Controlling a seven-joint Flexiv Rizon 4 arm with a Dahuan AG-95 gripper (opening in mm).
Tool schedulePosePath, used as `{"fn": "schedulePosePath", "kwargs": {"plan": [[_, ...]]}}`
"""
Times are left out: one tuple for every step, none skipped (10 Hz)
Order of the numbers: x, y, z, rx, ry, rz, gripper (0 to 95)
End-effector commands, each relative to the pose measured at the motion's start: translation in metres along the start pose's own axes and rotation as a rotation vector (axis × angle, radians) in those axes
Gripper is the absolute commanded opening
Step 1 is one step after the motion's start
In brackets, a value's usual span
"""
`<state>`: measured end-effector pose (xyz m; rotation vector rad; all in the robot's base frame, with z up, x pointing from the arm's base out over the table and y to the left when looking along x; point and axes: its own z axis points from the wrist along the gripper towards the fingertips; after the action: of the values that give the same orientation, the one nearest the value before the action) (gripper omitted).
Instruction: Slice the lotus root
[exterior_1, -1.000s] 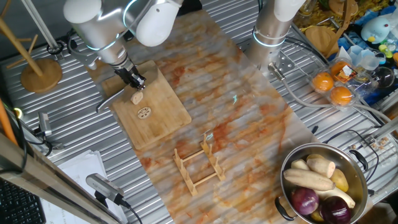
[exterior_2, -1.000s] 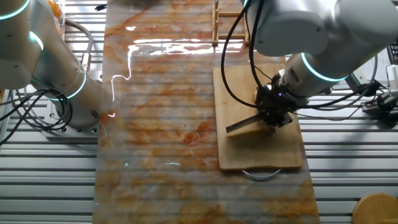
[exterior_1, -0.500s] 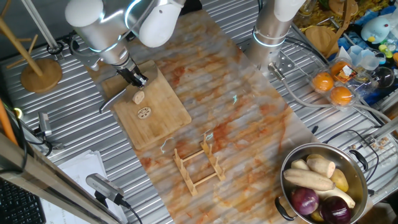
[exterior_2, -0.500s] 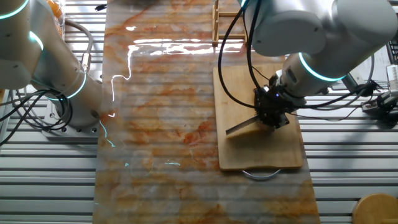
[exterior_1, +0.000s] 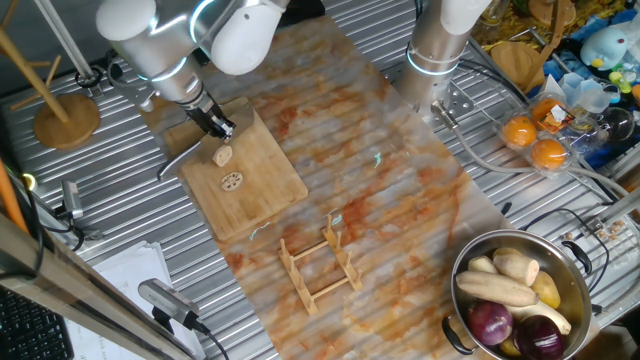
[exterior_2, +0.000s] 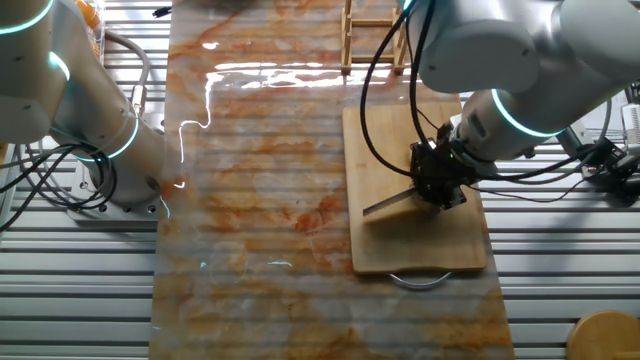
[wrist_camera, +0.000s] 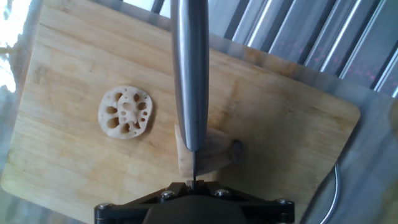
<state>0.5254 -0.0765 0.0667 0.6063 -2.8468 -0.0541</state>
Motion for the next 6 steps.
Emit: {"fn": "schedulePosePath", "kwargs": {"plan": [[0.002,-0.002,0.042,-0.004,0.007,0.006,0.0],[0.001,-0.002,0.042,-0.003,-0.003,0.01,0.0],[0.0,-0.002,0.041,-0.003,-0.005,0.011,0.0],[-0.001,-0.002,0.036,-0.009,-0.008,0.015,0.0],[-0.001,-0.001,0.029,-0.011,-0.008,0.017,0.0],[-0.001,0.0,0.022,-0.013,-0.008,0.017,0.0]]}}
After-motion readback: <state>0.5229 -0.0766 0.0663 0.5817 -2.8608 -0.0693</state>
